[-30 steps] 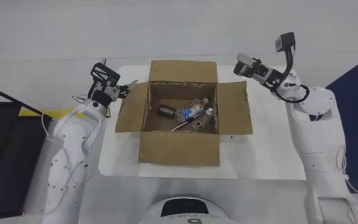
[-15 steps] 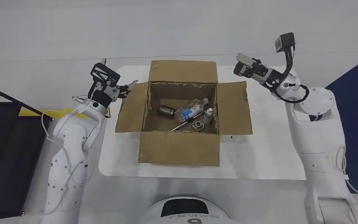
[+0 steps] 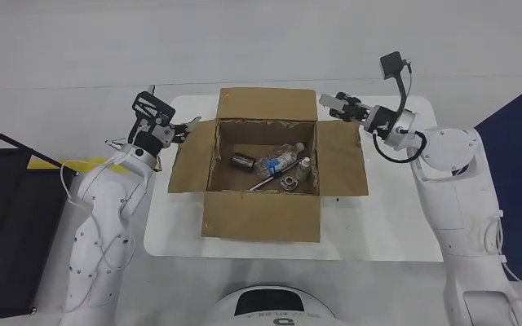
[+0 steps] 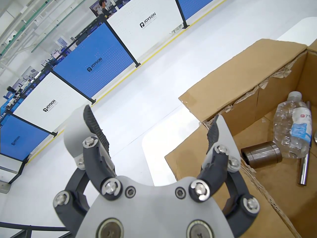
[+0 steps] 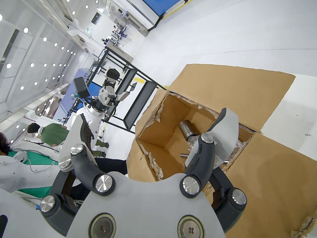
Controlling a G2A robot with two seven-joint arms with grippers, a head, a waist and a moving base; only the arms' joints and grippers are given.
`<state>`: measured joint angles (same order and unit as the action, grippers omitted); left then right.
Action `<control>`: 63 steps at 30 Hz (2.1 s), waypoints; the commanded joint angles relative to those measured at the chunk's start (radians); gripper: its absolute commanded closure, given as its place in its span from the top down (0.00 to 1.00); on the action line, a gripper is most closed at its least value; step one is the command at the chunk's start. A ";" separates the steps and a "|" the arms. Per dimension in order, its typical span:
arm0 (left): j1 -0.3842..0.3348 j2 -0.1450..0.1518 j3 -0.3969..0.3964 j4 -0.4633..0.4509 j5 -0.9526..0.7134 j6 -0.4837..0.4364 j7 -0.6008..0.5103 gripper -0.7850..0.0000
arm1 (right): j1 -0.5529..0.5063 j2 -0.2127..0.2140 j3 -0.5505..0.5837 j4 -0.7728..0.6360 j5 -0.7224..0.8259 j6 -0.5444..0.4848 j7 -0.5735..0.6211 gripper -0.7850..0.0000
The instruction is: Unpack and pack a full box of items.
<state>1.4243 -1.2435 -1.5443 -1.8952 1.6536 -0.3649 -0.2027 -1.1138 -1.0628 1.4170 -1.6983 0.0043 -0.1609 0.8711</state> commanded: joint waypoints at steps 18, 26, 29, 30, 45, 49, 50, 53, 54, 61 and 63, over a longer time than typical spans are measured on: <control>0.000 0.000 0.000 0.000 0.000 0.000 0.000 1.00 | 0.249 -0.002 -0.261 -0.040 -0.301 -0.063 0.388 1.00; 0.000 0.000 0.000 0.000 0.000 0.000 0.000 1.00 | 0.438 -0.045 -0.538 0.112 -0.484 -0.235 0.487 1.00; 0.000 0.000 0.000 0.000 0.000 0.000 0.000 1.00 | 0.484 -0.067 -0.631 0.180 -0.552 -0.275 0.479 1.00; 0.000 0.000 0.000 0.000 0.000 0.000 0.000 1.00 | 0.499 -0.075 -0.661 0.200 -0.575 -0.284 0.482 1.00; 0.000 0.000 0.000 0.000 0.000 0.000 0.000 1.00 | 0.670 -0.115 -0.980 0.340 -0.663 -0.287 0.501 0.56; 0.000 0.000 0.000 0.000 0.000 0.000 0.000 1.00 | 0.714 -0.111 -1.044 0.353 -0.647 -0.268 0.521 0.48; 0.000 0.000 0.000 0.000 0.000 0.000 0.000 1.00 | 0.719 -0.110 -1.052 0.355 -0.643 -0.265 0.523 0.48; 0.000 0.000 0.000 0.000 0.000 0.000 0.000 1.00 | 0.740 -0.104 -1.080 0.358 -0.625 -0.251 0.537 0.52; 0.000 0.000 0.000 0.000 0.000 0.000 0.000 1.00 | 0.745 -0.102 -1.088 0.355 -0.618 -0.250 0.538 0.60; 0.000 0.000 0.000 0.000 0.000 0.000 0.000 1.00 | 0.774 -0.086 -1.160 0.361 -0.565 -0.249 0.539 0.62; 0.000 0.000 0.000 0.000 0.000 0.000 0.000 1.00 | 0.783 -0.087 -1.179 0.365 -0.551 -0.250 0.538 0.60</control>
<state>1.4243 -1.2435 -1.5443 -1.8952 1.6536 -0.3649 -0.2027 -0.3350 -1.1492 0.2459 -1.3355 -0.5541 -0.4103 1.4098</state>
